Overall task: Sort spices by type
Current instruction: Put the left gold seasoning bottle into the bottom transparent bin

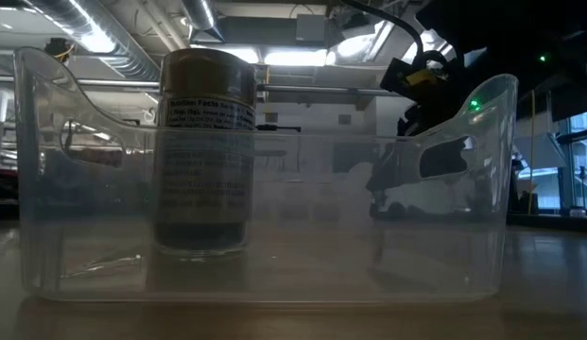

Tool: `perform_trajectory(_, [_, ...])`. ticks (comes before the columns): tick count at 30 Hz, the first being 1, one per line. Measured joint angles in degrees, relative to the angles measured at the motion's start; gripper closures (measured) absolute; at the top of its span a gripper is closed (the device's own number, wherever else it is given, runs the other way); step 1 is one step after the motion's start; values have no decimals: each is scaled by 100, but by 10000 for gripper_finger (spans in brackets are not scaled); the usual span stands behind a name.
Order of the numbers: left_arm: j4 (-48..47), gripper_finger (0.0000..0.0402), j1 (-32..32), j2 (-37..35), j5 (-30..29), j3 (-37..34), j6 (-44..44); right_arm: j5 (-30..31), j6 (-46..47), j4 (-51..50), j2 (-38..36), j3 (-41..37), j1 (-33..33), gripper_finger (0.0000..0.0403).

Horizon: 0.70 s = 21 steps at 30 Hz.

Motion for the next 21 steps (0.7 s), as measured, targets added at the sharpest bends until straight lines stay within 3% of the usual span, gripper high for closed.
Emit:
perform_trajectory(4, [106,139,223,315,333,139,-32,-2,0,2,0,0,0,178])
perform_trajectory(14, [102,139,259,1358,458,1180,462,-90,0,2,0,0,0,178])
perform_trajectory(21, [2,139,287,1949,560,1276,465,-131,0,0,0,0,1,178])
